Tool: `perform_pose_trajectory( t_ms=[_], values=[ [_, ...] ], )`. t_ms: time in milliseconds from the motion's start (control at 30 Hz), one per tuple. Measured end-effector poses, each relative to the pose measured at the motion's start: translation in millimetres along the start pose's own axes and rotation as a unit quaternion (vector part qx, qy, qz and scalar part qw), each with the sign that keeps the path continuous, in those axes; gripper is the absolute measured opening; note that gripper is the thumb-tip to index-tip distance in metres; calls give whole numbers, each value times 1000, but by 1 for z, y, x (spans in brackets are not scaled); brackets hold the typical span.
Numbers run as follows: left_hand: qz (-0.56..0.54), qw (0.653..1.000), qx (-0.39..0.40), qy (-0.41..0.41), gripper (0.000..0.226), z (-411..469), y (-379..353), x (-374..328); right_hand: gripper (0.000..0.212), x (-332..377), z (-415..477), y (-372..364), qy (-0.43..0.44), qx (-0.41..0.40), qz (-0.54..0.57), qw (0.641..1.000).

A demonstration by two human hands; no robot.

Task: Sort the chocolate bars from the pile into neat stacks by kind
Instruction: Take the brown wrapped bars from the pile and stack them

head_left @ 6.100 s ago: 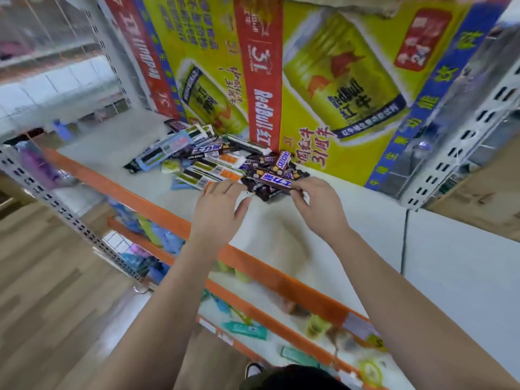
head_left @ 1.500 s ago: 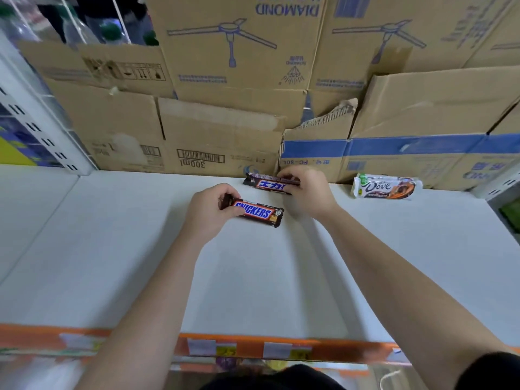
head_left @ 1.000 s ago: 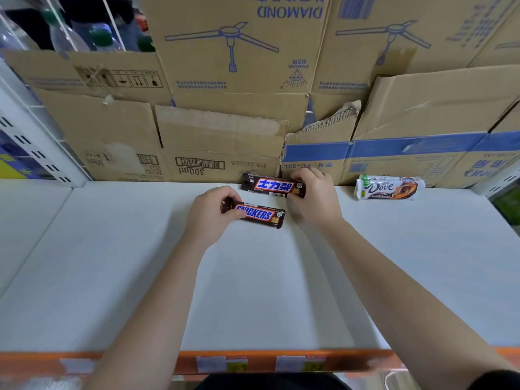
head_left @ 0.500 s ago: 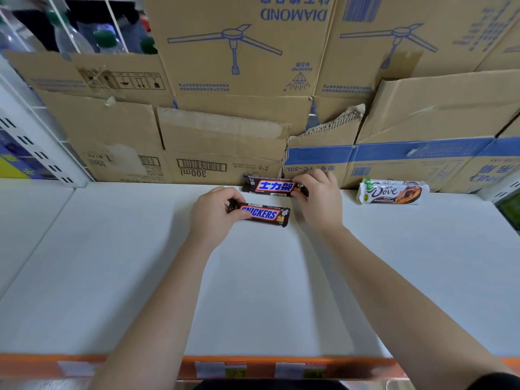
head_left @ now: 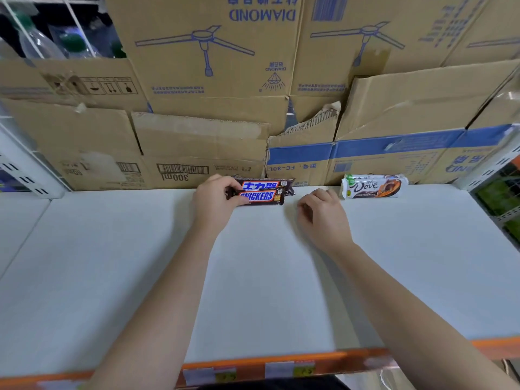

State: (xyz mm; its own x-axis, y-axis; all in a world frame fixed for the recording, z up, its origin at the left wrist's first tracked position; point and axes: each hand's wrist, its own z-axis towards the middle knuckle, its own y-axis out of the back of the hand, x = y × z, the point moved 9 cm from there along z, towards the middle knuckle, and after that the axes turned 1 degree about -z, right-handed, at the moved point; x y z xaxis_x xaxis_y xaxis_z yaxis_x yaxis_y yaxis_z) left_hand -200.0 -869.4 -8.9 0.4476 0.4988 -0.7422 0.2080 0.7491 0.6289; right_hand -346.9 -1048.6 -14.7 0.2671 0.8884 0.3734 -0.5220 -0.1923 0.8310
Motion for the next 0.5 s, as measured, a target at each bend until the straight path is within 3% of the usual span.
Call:
perform_pose_trajectory(
  t_ms=[500],
  values=[
    [-1, 1000, -23, -8, 25, 5, -7, 0, 4, 2, -1, -1, 15, -3, -14, 1000]
  ],
)
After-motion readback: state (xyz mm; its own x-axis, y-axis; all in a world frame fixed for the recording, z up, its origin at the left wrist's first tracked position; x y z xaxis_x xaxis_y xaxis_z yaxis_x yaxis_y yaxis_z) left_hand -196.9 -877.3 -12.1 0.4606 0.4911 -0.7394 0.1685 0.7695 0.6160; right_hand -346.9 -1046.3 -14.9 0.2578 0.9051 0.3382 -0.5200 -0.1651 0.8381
